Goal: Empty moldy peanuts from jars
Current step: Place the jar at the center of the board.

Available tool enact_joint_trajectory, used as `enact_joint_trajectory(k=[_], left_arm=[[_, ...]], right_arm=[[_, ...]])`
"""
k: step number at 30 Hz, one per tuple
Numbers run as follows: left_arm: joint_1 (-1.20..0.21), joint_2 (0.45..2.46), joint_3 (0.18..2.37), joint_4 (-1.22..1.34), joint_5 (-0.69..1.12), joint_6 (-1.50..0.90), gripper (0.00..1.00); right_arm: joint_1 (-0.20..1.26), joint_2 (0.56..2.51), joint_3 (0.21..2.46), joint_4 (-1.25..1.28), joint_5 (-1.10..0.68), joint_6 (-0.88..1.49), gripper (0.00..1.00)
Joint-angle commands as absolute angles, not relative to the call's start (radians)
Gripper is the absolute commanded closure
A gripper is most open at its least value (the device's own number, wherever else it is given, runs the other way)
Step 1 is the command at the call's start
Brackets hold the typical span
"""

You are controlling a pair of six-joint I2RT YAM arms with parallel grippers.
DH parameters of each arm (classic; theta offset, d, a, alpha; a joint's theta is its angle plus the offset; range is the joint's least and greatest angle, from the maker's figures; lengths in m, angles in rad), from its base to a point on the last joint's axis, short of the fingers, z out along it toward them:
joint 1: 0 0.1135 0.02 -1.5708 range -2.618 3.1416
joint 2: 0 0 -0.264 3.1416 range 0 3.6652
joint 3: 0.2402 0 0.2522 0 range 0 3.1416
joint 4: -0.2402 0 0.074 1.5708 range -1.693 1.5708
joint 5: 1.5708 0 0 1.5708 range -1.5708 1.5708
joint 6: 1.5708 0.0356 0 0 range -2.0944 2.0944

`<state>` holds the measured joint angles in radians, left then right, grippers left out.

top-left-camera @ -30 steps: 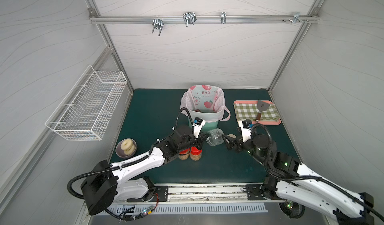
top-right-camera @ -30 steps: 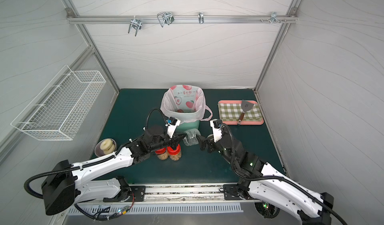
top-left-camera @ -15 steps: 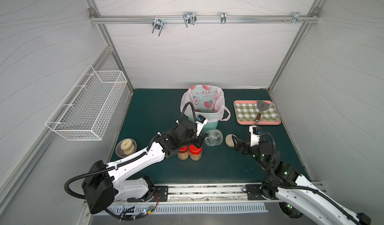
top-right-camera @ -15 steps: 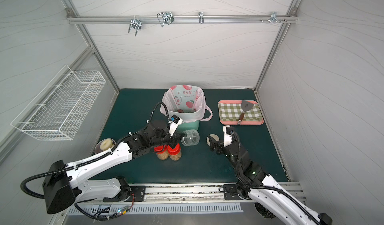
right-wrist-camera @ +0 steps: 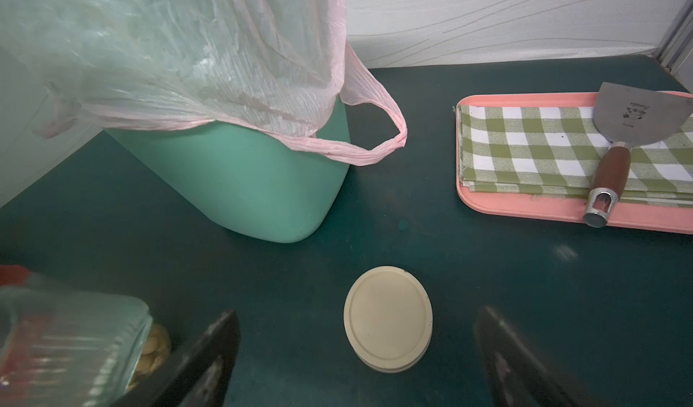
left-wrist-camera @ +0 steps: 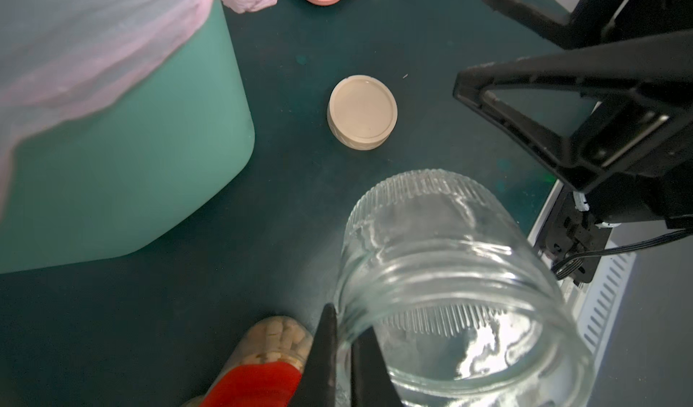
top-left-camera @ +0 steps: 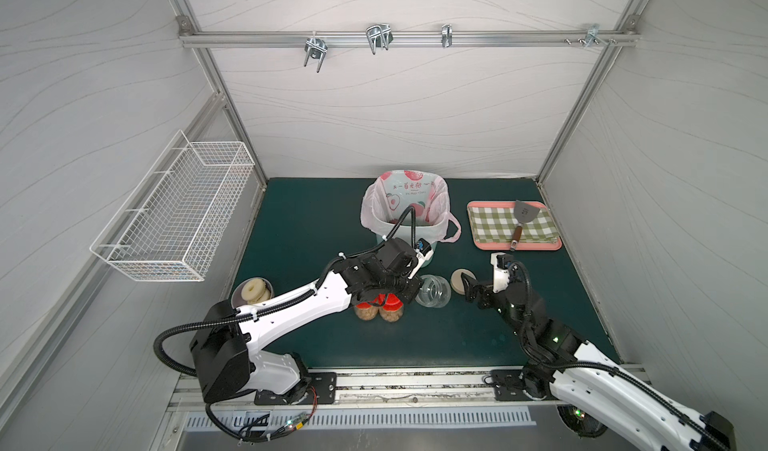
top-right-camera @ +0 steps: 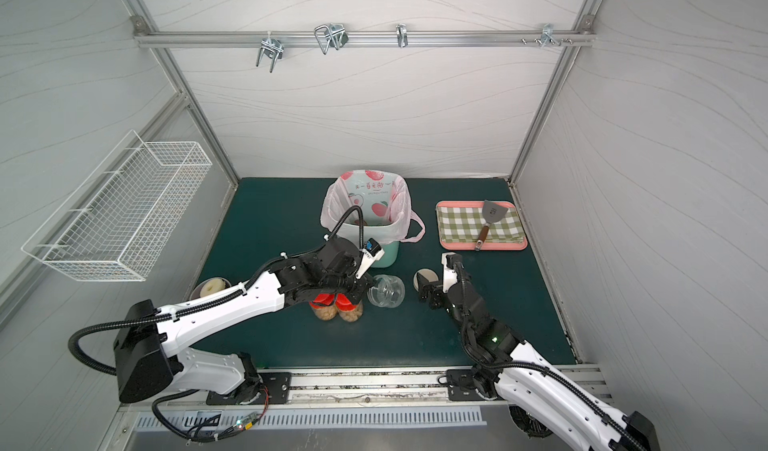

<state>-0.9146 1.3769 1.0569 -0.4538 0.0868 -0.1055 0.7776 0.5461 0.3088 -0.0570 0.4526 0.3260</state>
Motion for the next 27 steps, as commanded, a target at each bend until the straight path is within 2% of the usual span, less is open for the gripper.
enact_joint_trajectory(k=[1,8,16,23,27], left_arm=[[-0.916,1.4,1.154,-0.497,0.098,-0.081,1.0],[-0.917,1.504,1.275,-0.652,0.084,-0.077,1.0],[-0.954,1.641,1.457,-0.834,-0.067,-0.057,1.0],[-0.966,1.771,1.579,-0.956,-0.093,-0.041,1.0],[-0.973,1.818,1.591,-0.952,-0.087,-0.035,1.0]], right_arm=[[0.763,0.529,0.318,-0.022,0.446,0.347,0.03],[0.713,0.466,0.294,-0.041,0.407,0.37,0.04],[0.677,0.438,0.284,-0.051,0.373,0.387,0.05],[0.662,0.38,0.26,-0.057,0.367,0.4,0.06],[0.649,0.395,0.264,-0.055,0.348,0.402,0.02]])
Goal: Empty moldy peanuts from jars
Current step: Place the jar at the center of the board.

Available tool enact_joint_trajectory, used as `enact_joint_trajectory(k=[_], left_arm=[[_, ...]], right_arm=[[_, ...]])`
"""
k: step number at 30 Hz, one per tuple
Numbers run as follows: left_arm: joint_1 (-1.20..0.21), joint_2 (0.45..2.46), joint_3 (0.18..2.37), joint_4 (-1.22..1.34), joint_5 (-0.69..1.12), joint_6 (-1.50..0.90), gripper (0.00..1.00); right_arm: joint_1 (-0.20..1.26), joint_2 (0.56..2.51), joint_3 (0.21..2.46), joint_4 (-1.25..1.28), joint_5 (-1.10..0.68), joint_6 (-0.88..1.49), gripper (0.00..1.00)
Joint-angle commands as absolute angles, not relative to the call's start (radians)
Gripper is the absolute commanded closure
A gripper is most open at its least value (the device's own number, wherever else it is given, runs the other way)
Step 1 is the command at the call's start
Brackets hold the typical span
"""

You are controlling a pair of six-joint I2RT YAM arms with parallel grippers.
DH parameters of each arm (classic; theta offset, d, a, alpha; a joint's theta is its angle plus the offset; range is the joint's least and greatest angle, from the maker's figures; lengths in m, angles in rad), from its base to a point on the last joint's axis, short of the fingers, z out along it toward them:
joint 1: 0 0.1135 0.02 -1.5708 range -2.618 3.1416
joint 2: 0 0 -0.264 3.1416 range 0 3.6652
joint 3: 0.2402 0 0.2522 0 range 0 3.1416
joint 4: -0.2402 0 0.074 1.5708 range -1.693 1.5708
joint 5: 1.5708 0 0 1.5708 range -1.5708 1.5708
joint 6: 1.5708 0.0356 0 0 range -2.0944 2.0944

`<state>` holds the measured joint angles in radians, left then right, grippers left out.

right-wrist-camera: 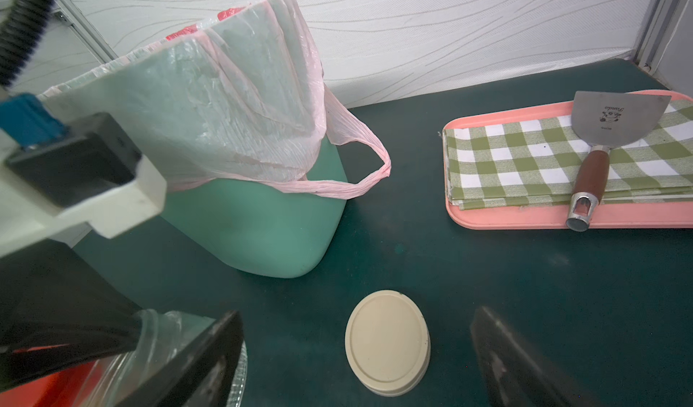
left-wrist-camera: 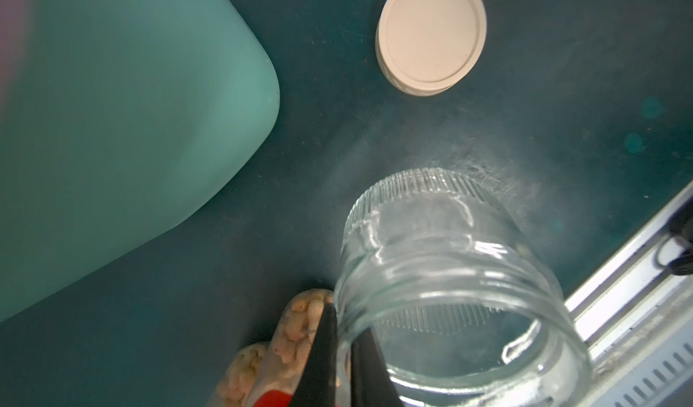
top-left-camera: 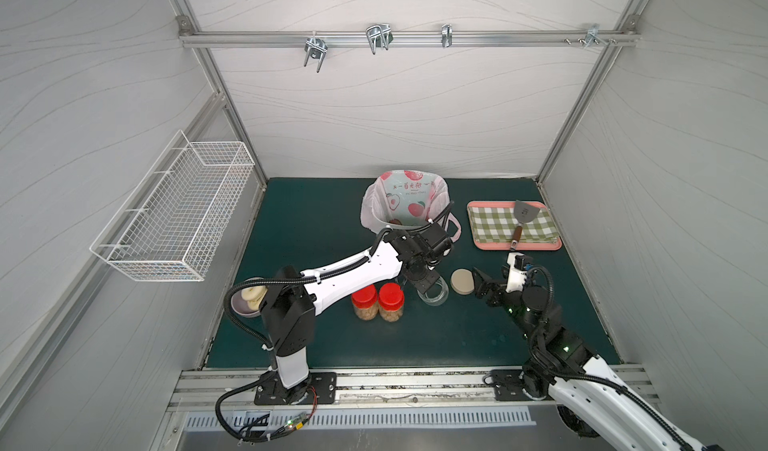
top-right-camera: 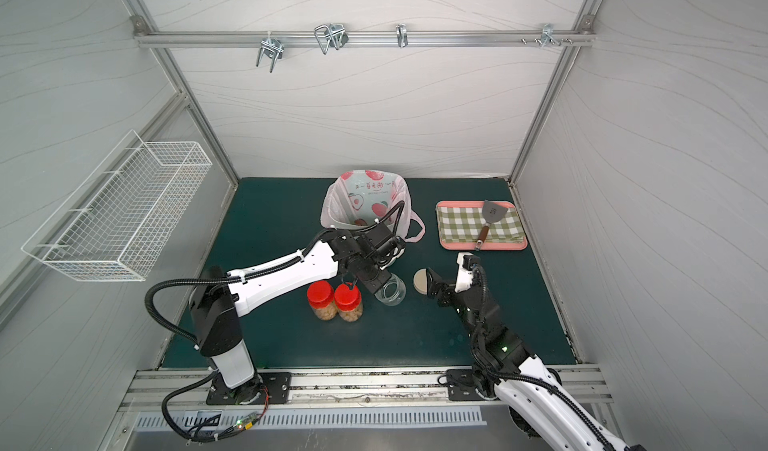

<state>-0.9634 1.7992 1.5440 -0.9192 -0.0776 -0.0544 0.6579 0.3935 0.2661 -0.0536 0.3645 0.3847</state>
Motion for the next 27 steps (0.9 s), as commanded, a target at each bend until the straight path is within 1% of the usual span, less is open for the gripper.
enact_joint_trajectory(k=[1,14,27], left_arm=[[-0.974,1.831,1.593,-0.954,-0.087,-0.033,1.0],[-0.975,1.938,1.613,-0.99,-0.122,-0.046,1.0],[-0.994,1.975,1.632,-1.037,-0.144,-0.054,1.0]], right_arm=[[0.647,0.398,0.266,-0.053,0.346,0.4,0.01],[0.641,0.404,0.265,-0.049,0.33,0.401,0.01],[0.64,0.403,0.265,-0.048,0.328,0.404,0.01]])
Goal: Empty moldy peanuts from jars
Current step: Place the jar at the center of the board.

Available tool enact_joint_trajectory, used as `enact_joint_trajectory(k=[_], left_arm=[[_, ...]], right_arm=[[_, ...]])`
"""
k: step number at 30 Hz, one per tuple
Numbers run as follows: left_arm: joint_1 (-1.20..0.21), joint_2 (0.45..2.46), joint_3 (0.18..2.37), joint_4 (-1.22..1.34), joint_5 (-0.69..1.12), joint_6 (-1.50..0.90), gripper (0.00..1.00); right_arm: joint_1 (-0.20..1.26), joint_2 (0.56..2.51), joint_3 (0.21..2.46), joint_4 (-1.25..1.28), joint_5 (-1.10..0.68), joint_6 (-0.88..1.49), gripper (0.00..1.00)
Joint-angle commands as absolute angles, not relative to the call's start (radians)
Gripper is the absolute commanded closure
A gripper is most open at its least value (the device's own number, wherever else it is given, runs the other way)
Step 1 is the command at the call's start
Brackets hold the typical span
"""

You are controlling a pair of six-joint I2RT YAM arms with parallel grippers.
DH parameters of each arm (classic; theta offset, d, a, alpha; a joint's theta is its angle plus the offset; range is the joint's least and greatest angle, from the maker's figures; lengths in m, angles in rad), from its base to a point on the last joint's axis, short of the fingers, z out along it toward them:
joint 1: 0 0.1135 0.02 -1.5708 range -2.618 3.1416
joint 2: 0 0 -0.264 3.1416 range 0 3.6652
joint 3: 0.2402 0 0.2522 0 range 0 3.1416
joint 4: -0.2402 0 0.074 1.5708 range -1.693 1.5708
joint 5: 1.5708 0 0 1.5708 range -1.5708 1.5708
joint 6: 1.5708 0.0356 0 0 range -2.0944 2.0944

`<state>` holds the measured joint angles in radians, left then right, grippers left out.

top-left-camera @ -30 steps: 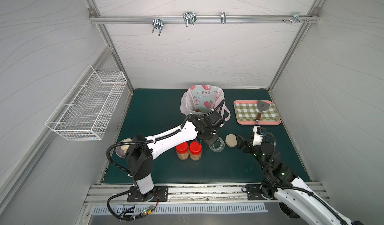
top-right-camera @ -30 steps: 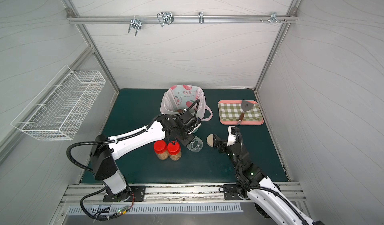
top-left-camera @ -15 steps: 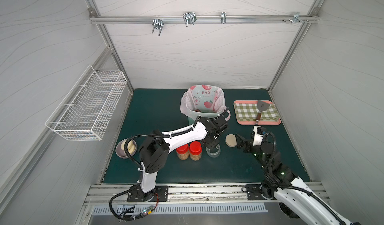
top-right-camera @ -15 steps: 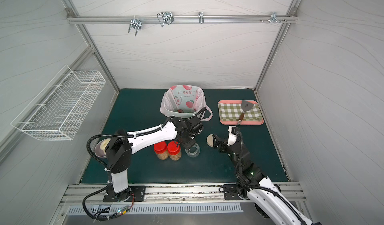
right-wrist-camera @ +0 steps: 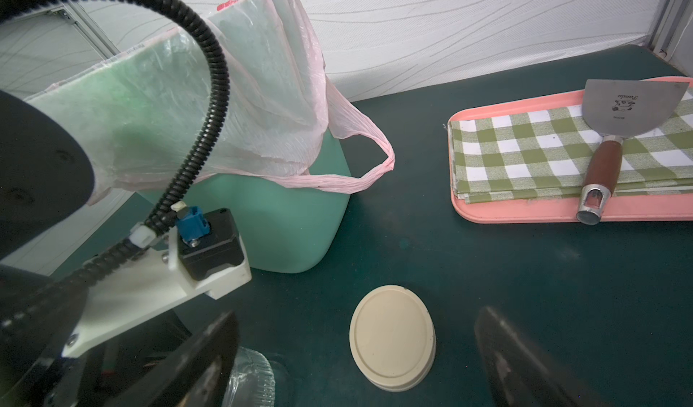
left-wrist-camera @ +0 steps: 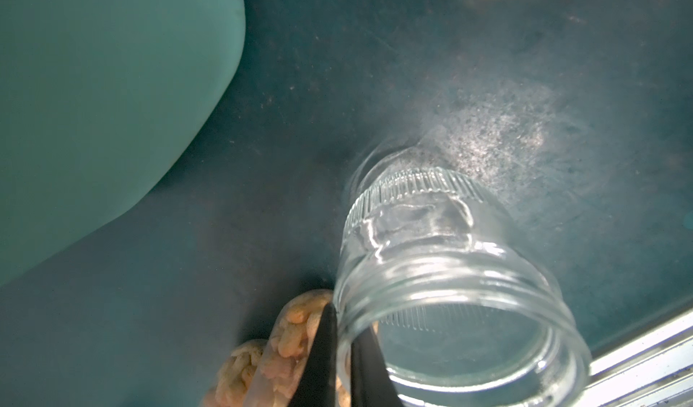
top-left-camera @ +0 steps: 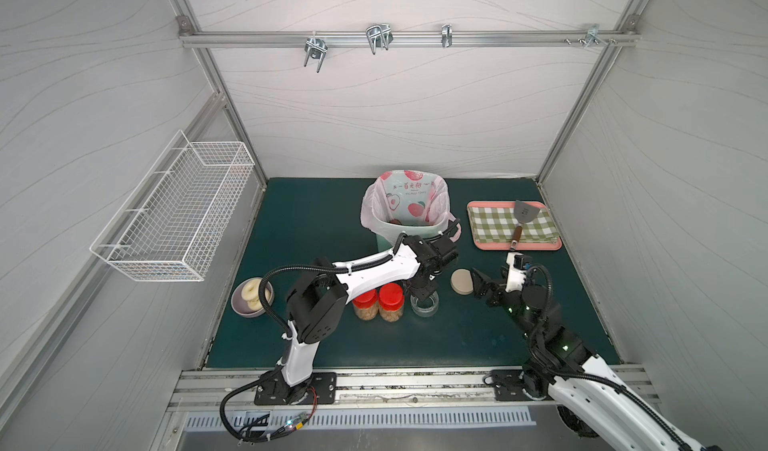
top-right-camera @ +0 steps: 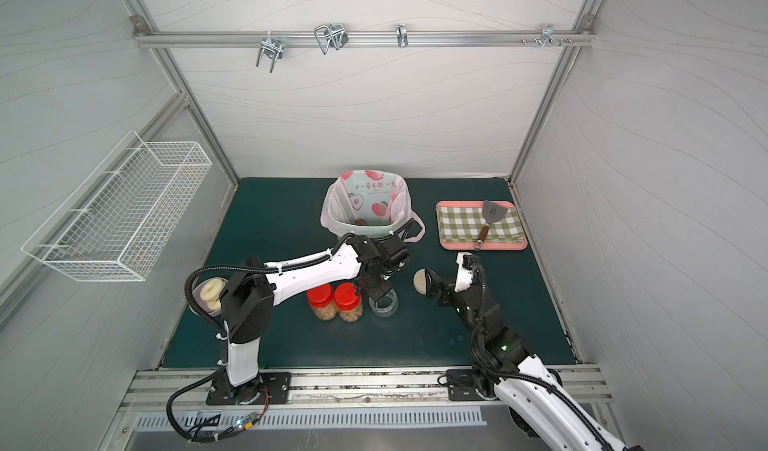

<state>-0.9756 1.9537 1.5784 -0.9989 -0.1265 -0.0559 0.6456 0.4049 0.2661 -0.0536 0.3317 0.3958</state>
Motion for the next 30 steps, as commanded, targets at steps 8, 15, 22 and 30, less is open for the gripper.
enact_joint_trajectory(k=[8,15,22,30], left_arm=[[-1.008,1.99,1.645,-1.063,-0.167,-0.06,1.0],[-1.02,1.991,1.656,-1.073,-0.192,-0.062,0.85],[-1.022,1.963,1.641,-1.035,-0.182,-0.049,0.76],[-1.033,1.869,1.613,-0.95,-0.201,-0.06,0.41]], right_arm=[[0.64,0.4,0.265,-0.052,0.33,0.404,0.01],[0.638,0.398,0.265,-0.052,0.329,0.406,0.01],[0.638,0.397,0.264,-0.051,0.328,0.407,0.01],[0.637,0.434,0.274,-0.056,0.351,0.422,0.01]])
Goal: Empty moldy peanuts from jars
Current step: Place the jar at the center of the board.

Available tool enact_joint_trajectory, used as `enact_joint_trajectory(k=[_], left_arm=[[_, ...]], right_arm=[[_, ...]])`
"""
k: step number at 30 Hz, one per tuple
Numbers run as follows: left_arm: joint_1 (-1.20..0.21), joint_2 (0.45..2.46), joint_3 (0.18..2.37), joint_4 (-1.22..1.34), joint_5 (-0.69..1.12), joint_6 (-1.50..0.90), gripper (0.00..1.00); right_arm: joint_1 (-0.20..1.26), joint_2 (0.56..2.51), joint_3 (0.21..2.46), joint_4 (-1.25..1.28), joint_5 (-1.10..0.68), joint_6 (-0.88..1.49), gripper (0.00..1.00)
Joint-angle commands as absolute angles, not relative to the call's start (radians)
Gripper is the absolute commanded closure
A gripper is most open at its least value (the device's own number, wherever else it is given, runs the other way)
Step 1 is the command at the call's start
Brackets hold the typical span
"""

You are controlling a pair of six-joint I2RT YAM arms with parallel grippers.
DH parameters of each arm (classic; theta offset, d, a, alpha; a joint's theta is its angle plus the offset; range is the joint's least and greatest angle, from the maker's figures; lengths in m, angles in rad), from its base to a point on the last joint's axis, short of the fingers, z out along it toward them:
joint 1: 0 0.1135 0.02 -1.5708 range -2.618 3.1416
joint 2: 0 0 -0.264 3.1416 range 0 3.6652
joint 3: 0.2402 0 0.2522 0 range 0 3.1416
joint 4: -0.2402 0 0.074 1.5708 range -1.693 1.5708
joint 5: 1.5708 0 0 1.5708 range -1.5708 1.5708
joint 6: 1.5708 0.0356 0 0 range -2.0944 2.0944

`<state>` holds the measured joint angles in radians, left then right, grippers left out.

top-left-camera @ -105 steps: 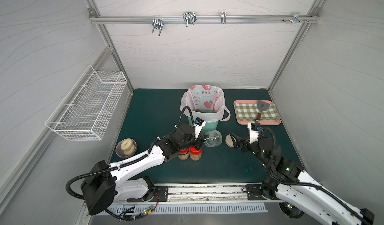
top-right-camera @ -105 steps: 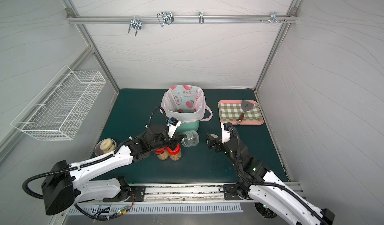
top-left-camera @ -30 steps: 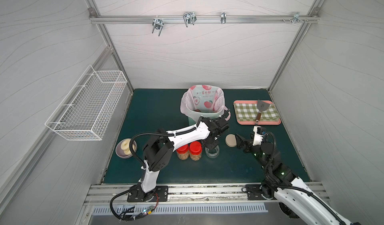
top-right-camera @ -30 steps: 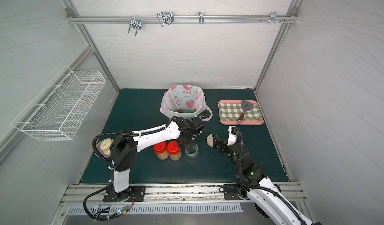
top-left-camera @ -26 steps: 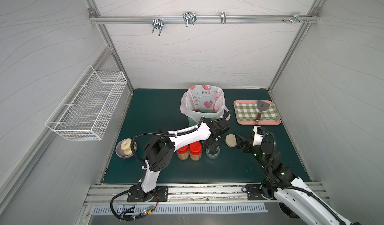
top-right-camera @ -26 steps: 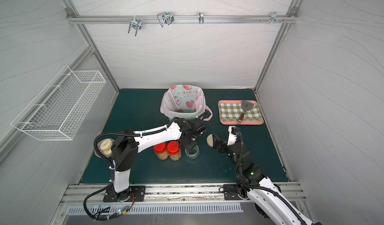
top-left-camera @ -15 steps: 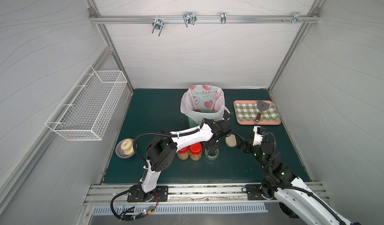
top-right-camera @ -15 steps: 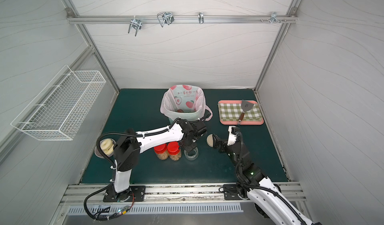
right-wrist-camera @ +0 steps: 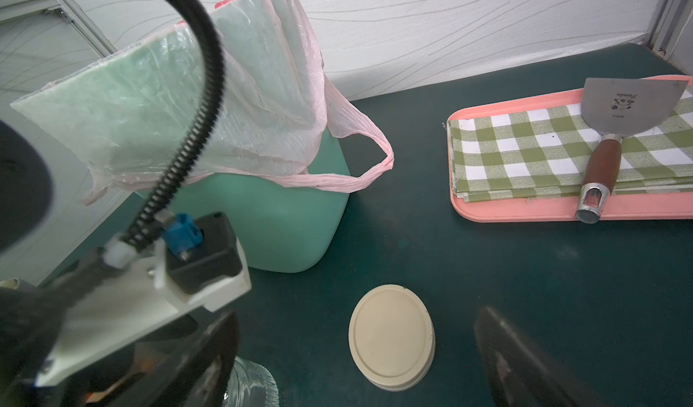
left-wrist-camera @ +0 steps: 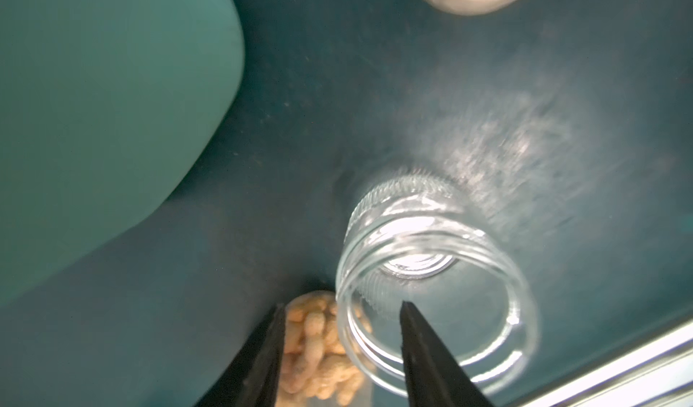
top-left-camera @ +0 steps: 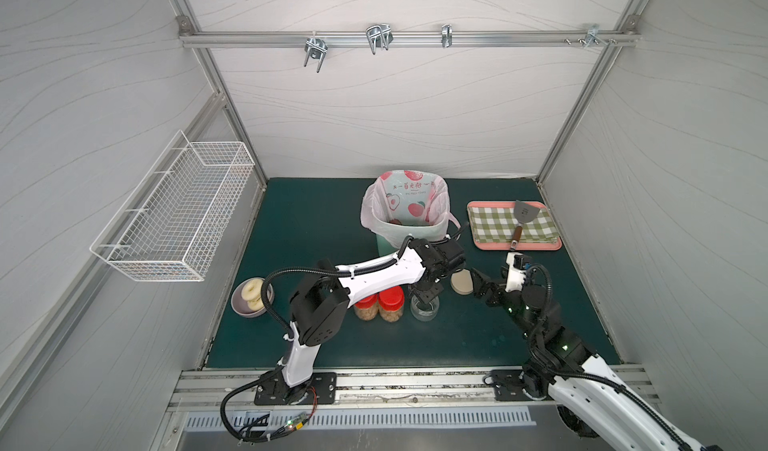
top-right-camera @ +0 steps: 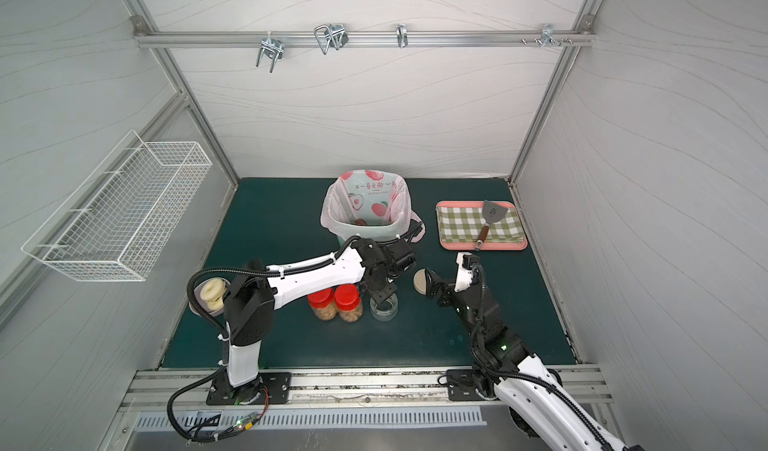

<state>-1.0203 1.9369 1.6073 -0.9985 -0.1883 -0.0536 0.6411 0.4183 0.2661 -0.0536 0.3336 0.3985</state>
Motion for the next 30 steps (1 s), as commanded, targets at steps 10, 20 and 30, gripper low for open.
enact_joint_trajectory(k=[10,20,30], left_arm=[[-1.031,1.615,1.41,-0.703,-0.196,-0.089,0.37],[-0.878,1.158,1.046,-0.334,-0.103,-0.226,0.15],[-0.784,0.658,0.66,-0.095,-0.232,-0.179,0.0]], right_arm=[[0.635,0.624,0.358,-0.077,0.389,0.467,0.01],[0.632,0.863,0.495,-0.132,0.366,0.464,0.01],[0.624,0.85,0.504,-0.128,0.285,0.431,0.01]])
